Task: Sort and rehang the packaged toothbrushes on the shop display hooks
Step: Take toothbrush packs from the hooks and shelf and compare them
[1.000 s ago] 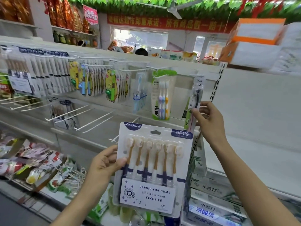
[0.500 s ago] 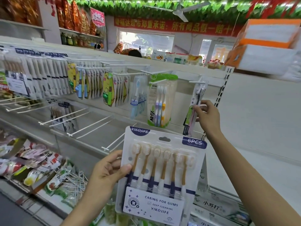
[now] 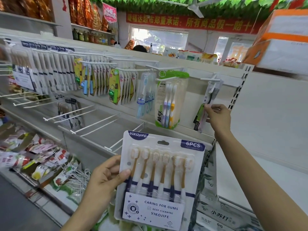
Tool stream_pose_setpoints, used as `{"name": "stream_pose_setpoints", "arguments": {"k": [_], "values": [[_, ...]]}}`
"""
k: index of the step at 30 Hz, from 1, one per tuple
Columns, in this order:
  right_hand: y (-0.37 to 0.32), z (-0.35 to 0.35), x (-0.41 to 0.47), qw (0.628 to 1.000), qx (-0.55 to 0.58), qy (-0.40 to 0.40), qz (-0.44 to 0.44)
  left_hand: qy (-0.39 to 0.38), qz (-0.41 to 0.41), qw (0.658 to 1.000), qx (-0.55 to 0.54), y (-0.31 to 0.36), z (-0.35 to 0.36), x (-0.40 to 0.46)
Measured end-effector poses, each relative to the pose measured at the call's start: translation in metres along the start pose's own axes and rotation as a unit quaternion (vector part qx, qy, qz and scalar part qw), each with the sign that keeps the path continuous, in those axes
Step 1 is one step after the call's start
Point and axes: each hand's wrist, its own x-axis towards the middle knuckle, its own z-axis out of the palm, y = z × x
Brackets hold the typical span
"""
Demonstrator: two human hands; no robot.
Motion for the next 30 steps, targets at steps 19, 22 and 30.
{"name": "stream_pose_setpoints", "arguments": {"k": [19,22,30], "values": [[-0.047,0.1,-0.241,0.955,0.053,-0.289,-0.034,0.084,-0.003,0.995,0.058,0.014,-0.149,-0.013],[-0.061,0.14,-0.276,0.932,0.066,-0.355,-0.018,0.104,-0.007,0.992,0.067,0.023,-0.198,-0.02],[-0.089,0.263,-0.352,0.903,0.076,-0.422,-0.003,0.131,-0.011,0.987,0.096,0.051,-0.337,-0.053]]}}
